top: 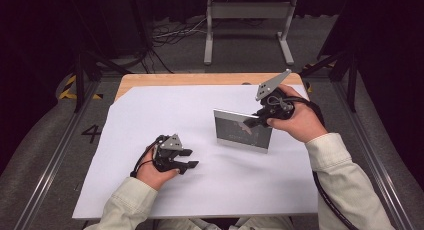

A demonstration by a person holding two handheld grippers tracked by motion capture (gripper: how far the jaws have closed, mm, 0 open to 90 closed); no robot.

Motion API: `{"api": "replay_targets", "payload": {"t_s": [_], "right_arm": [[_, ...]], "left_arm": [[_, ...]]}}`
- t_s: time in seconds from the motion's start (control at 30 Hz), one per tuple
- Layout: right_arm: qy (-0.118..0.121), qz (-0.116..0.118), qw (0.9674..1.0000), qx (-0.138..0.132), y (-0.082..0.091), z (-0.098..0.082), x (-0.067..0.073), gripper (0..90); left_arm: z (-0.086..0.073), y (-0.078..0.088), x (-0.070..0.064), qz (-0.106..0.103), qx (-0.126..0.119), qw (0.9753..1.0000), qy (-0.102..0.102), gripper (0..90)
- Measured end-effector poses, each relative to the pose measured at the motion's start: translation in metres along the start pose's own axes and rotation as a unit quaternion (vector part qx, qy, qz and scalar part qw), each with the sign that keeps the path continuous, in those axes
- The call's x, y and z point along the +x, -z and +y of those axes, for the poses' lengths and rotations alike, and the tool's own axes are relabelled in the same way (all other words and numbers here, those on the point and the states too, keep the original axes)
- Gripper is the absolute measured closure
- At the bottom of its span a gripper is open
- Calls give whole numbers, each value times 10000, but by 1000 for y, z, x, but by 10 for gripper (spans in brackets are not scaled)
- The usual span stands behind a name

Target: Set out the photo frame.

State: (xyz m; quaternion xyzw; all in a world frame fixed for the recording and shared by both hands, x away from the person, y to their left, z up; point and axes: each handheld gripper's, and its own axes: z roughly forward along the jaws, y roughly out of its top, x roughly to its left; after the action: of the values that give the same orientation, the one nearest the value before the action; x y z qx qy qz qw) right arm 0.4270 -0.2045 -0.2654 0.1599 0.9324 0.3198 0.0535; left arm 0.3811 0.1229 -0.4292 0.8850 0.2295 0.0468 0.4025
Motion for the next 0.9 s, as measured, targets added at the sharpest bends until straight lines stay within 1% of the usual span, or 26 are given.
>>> {"api": "replay_targets", "payload": {"t_s": [0.23,0.33,0.37,0.4,0.47,0.6,0.67,0.73,0.8,0.87,0.9], "right_arm": [[258,238,9994,-52,-9,1,-8,842],[419,383,9983,-133,-15,2,-10,842],[432,435,9980,-147,-16,2,-10,842],[502,462,9976,-146,-18,2,-10,842],[556,516,9970,-129,-21,3,-10,842],[614,590,9963,-113,-27,4,-12,842],[629,672,9957,-112,-30,5,-13,842],[638,740,9952,-62,-33,5,-15,842],[661,788,9947,26,-37,5,-16,842],[619,827,9946,68,-40,4,-16,842],[654,840,9943,68,-41,4,-17,842]], "left_arm": [[-4,3,2,36,-9,10000,65,507],[-6,4,3,28,10,9999,106,507],[-6,5,4,18,11,9999,119,507],[-7,5,4,34,-9,9999,128,507],[-8,5,5,30,3,9999,149,507],[-8,5,6,22,3,9999,157,506],[-8,5,6,10,14,9998,180,506],[-8,4,6,-11,26,9998,215,506],[-9,4,7,-14,38,9998,190,505],[-9,3,7,-3,40,9998,200,504],[-9,3,7,-4,42,9998,207,504]]}}
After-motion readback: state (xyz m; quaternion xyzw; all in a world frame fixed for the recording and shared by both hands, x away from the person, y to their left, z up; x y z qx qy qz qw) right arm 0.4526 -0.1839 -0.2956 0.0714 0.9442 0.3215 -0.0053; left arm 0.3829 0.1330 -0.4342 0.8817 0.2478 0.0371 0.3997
